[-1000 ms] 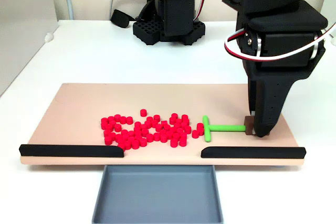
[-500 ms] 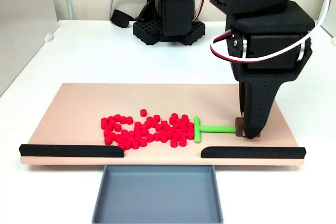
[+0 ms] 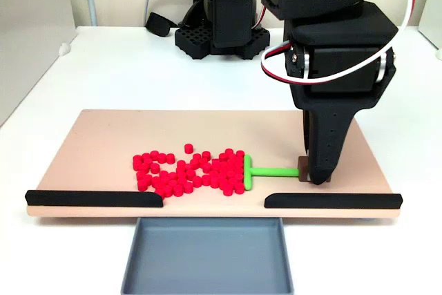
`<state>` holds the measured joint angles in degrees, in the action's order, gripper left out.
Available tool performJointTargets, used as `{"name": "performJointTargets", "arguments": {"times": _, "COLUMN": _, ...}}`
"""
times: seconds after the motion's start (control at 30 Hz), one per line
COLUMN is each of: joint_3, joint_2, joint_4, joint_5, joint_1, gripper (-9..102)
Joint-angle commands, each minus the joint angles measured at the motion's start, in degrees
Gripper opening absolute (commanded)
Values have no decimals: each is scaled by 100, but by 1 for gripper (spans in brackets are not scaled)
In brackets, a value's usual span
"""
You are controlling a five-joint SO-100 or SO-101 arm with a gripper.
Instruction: Gather the left side granules
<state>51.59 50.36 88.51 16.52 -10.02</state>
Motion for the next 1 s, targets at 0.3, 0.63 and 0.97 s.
{"name": "performJointTargets", "arguments": {"times": 0.3, "joint_3": 114, "joint_2": 132, "joint_4": 9, "joint_5": -44, "joint_1": 26, "gripper": 0}}
{"name": "performJointTargets", "arguments": {"times": 0.63, "joint_3": 105, "joint_2": 176, "joint_4": 9, "joint_5": 62, "joint_1": -141, "gripper": 0}}
{"name": "performJointTargets", "arguments": {"times": 0.97, "joint_3": 105, "joint_2": 510, "joint_4": 9, "joint_5": 387, "joint_1": -580, "gripper": 0}}
